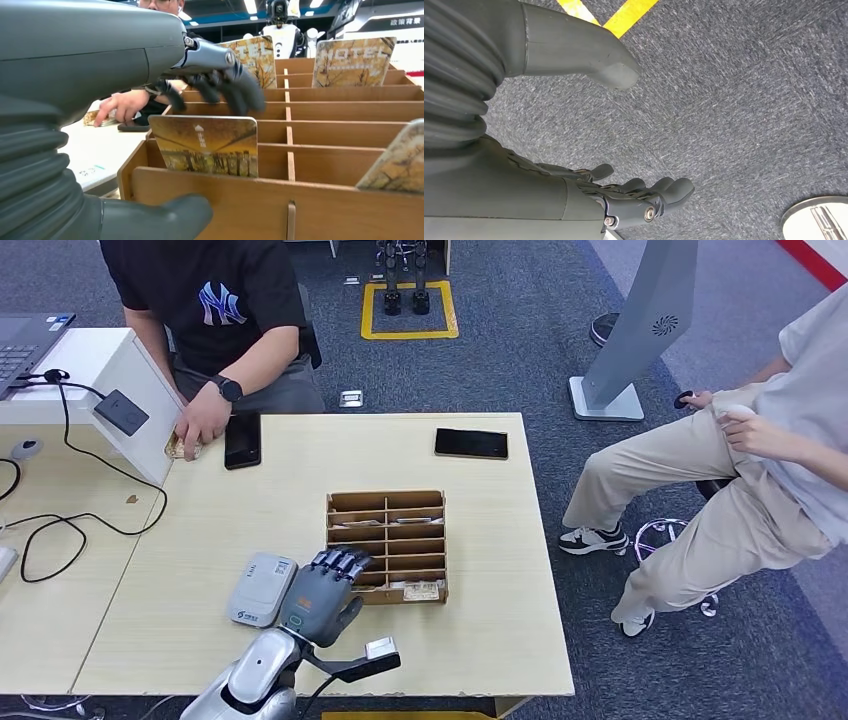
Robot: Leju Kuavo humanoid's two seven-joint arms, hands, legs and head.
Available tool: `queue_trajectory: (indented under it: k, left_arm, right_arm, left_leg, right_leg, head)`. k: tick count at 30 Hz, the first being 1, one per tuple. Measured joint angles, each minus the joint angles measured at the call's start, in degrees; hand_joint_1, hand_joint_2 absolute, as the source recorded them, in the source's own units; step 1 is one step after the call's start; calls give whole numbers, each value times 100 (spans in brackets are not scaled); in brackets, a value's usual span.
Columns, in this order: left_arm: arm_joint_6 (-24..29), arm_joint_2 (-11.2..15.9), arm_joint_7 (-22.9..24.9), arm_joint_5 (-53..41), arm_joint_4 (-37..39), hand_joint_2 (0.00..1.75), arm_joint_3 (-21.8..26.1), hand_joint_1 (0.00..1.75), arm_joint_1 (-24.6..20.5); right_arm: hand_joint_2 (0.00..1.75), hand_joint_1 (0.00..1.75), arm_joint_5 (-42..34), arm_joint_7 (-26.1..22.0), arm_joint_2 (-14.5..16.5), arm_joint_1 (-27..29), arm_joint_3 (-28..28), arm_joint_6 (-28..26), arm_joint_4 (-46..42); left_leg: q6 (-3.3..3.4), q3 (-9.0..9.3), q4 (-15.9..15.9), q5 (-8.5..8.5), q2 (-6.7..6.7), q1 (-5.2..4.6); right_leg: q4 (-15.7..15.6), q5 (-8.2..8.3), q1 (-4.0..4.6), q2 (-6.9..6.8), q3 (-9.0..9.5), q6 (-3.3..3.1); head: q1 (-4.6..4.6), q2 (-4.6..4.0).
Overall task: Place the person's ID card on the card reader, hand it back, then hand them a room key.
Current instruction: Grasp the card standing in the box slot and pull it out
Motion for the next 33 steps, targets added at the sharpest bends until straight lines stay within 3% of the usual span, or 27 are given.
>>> queue_trajectory:
  k: [25,33]
  left_arm:
    - [-234,-10,-72,116,0,175,0,175,-111]
    - [-76,-15,-141,222,-1,175,0,175,-102]
  right_arm:
    - [175,0,104,22,0,4,0,17,0]
    - [175,0,163,75,0,9,0,56,-21]
  left_leg:
    - [0,4,0,1,-1,0]
    - [0,5,0,1,-1,0]
  right_leg:
    - [0,1,0,-1,6,0]
    - [1,1,0,-1,7,0]
  head:
    - [-1,0]
    - [-1,0]
